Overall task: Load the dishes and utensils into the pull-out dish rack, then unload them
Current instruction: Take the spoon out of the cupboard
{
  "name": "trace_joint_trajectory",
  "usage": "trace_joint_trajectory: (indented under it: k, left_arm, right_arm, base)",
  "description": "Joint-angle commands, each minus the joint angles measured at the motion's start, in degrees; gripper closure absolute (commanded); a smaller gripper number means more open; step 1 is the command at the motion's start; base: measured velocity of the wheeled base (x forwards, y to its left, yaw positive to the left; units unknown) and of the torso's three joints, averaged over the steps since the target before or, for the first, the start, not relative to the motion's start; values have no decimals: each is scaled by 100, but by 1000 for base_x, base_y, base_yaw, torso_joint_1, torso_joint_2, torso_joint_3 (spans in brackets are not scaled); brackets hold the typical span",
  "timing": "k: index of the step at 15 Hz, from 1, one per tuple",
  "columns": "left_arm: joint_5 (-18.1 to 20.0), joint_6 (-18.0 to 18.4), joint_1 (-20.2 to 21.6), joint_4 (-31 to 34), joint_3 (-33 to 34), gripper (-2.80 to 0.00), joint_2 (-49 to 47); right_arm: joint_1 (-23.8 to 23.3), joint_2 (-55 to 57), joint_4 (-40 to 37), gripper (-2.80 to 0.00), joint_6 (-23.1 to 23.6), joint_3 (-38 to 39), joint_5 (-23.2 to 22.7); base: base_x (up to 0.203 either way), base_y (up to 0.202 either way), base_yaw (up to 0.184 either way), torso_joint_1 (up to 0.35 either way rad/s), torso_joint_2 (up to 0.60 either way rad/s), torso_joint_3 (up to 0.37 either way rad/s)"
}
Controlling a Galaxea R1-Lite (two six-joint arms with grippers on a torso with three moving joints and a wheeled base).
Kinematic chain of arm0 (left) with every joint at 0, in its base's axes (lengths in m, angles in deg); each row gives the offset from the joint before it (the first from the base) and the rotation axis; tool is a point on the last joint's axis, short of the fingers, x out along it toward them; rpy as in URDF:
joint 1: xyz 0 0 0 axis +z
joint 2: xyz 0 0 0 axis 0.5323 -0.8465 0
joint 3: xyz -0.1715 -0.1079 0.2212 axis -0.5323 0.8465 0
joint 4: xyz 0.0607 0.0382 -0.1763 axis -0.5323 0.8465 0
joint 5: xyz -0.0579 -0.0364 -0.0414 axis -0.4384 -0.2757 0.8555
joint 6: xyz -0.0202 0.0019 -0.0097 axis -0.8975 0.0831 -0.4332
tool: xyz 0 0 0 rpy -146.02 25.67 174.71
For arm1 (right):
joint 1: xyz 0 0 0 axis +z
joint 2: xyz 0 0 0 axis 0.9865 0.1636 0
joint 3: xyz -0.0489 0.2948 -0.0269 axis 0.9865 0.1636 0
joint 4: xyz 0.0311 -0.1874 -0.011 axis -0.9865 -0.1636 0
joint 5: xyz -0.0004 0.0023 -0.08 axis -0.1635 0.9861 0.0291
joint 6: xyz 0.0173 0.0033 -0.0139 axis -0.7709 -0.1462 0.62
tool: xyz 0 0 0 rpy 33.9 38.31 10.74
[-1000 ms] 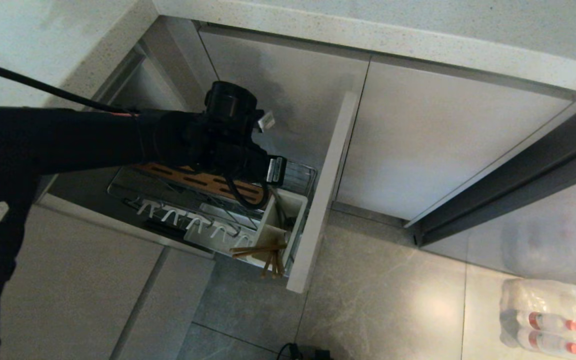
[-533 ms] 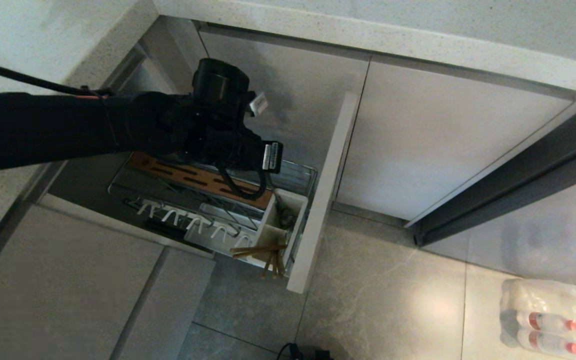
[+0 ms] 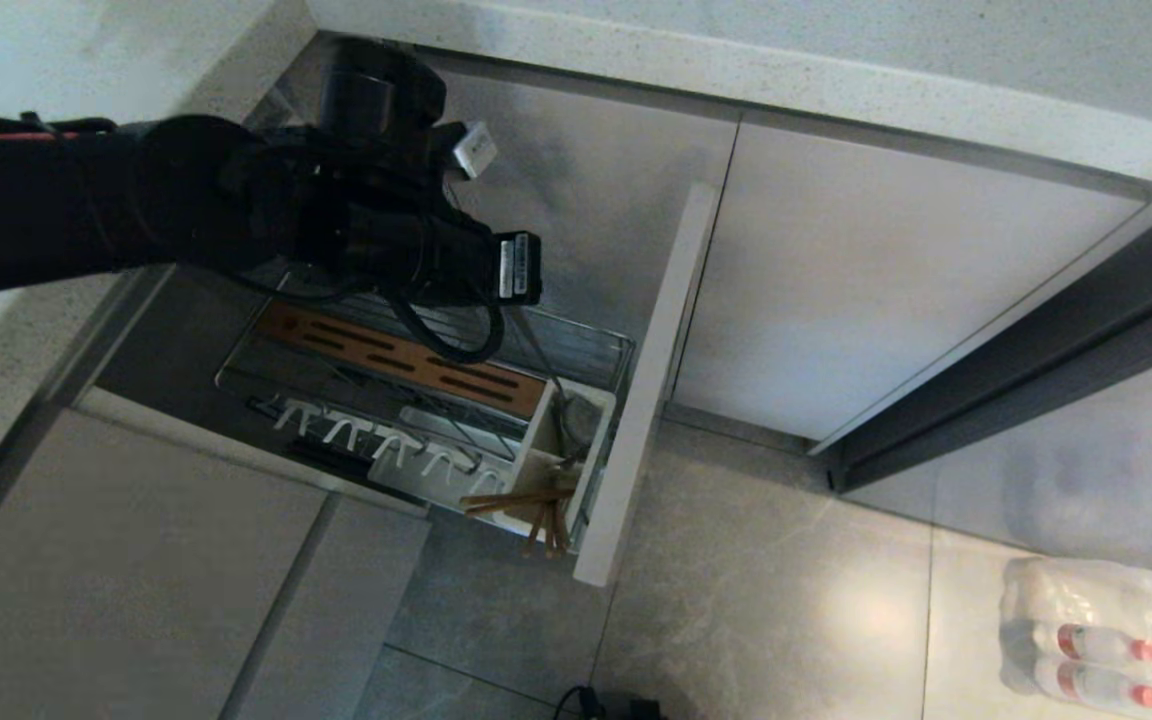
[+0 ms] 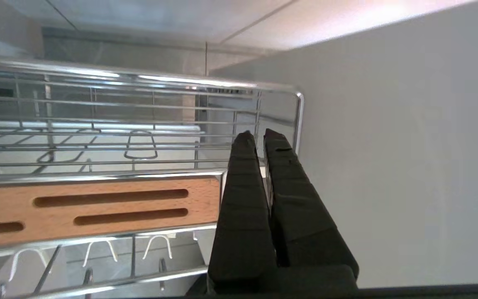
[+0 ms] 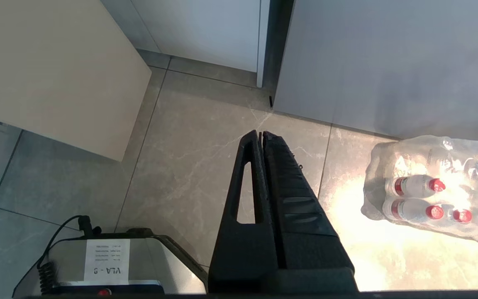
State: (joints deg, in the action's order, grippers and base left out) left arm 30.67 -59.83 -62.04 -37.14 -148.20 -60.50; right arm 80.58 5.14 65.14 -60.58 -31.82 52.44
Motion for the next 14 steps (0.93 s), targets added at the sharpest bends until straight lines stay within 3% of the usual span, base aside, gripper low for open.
trace_joint_trajectory:
  k: [1,4,14]
  left_arm:
    - [-30,-29,0,12,7,0,207]
    - [-283,-33,0,3,8,0,272]
    - [-610,-148,0,3,66,0,792]
  right_arm:
    - [0,9,2,0,-1,0,2]
    - [0,9,2,0,-1,0,2]
    - [0,9,2,0,-1,0,2]
  base:
    - [0,0,0,0,0,0]
    - [0,0,0,0,0,0]
    - [0,0,0,0,0,0]
